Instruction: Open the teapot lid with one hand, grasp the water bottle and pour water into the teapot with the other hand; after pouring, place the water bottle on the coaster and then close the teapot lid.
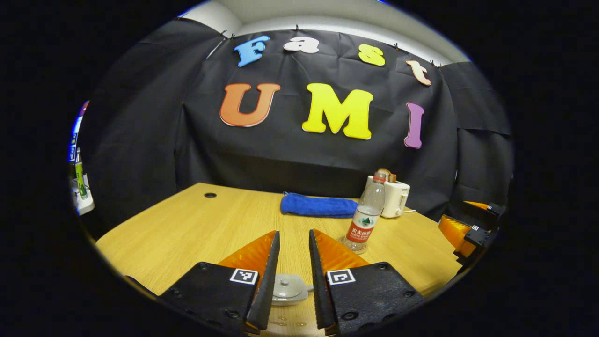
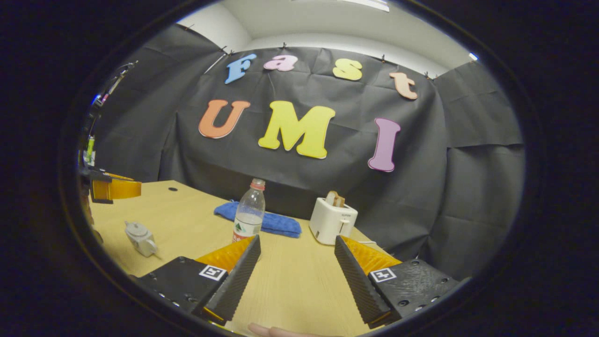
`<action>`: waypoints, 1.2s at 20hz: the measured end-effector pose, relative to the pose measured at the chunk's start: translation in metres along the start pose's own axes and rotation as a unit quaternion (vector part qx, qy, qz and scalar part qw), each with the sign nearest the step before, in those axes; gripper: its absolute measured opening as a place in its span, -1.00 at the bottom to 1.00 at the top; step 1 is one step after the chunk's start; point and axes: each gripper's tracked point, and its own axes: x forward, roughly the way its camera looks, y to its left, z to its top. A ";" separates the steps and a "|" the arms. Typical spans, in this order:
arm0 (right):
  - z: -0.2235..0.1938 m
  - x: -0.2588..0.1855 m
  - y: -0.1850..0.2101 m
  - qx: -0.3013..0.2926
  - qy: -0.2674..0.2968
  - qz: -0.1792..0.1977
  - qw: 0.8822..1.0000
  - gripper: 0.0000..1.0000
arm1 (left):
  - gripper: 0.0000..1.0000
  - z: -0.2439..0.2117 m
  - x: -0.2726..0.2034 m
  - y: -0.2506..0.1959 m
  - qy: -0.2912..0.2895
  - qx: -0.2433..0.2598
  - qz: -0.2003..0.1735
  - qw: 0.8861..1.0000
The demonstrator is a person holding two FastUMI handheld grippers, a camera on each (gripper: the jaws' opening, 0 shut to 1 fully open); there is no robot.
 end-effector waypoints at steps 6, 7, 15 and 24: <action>0.034 -0.041 -0.017 0.024 0.000 -0.004 1.000 0.90 | 0.29 0.035 -0.043 -0.011 -0.023 0.063 0.026 0.997; 0.040 -0.047 -0.016 0.033 -0.005 0.002 0.999 0.94 | 0.29 0.037 -0.050 -0.015 -0.022 0.068 0.027 0.997; 0.051 -0.063 -0.025 0.037 -0.014 0.001 0.999 0.90 | 0.96 0.050 -0.083 -0.032 -0.021 0.085 0.023 0.996; 0.045 -0.059 -0.026 0.042 -0.002 -0.001 0.999 0.91 | 0.96 0.052 -0.087 -0.034 -0.029 0.099 0.026 0.994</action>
